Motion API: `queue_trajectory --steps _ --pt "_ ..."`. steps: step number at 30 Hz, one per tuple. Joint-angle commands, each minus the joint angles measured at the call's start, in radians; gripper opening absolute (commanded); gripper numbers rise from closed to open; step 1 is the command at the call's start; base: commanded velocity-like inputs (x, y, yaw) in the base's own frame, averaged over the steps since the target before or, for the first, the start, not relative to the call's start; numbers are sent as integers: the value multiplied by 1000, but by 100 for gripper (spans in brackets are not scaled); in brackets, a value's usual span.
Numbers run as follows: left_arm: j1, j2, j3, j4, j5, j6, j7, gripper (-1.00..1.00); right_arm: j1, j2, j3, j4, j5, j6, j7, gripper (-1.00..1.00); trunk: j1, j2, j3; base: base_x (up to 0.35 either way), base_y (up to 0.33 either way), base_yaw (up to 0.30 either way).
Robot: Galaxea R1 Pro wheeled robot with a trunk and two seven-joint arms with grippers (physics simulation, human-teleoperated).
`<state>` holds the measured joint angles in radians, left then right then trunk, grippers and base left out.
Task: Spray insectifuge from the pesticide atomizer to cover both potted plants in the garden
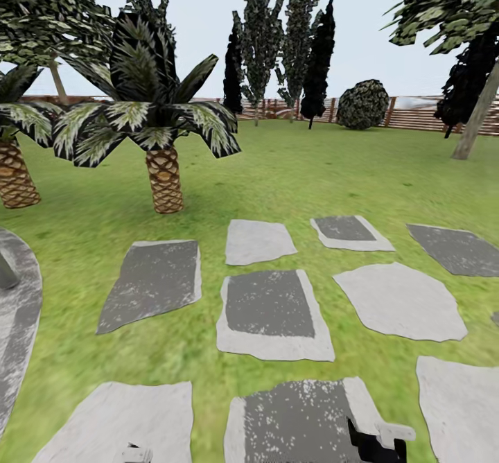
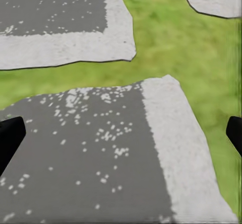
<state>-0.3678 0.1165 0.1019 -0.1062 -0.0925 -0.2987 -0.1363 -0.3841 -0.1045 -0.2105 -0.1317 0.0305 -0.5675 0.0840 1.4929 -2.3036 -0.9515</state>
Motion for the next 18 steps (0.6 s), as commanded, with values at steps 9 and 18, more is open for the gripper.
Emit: queue_trajectory --steps 9,18 --pt "0 0 9 0 -10 -3 -2 -100 -1 0 -9 1 3 -3 8 100 0 0 -7 0 0 -272" --pt "0 0 9 0 -10 -3 -2 -100 -1 0 -9 1 2 -3 7 100 0 0 -12 0 0 -273"
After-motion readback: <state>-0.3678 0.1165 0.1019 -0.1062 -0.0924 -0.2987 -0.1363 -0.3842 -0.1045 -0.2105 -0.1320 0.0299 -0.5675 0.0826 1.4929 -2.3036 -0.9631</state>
